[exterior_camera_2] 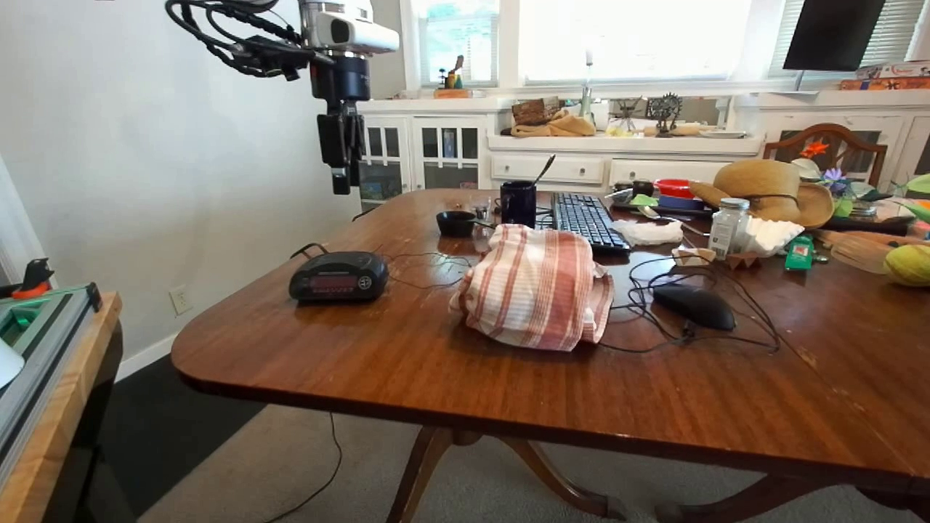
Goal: Press the button on the right side of the black alarm clock
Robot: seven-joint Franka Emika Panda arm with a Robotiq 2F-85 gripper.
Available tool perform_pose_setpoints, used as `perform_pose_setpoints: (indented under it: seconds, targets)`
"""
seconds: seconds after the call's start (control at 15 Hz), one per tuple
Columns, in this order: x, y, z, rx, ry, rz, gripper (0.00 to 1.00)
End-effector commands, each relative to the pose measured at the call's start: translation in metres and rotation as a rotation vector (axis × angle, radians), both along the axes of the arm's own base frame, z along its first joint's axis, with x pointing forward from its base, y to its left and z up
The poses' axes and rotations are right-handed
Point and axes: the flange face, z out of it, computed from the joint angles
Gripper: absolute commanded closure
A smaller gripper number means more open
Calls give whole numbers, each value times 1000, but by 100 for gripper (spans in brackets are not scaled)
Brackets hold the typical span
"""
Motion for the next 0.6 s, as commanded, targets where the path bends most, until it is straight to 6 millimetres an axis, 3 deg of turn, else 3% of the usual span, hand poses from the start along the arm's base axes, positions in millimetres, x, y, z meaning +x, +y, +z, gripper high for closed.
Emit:
perform_pose_setpoints:
  seconds: [0.0, 0.33, 0.4, 0.53]
  targets:
    - [-25, 8, 23, -30, 6, 67, 0]
    - [-34, 10, 46, -28, 44, 188, 0]
    - [-24, 11, 38, -17, 25, 138, 0]
    - [-24, 11, 42, -17, 20, 142, 0]
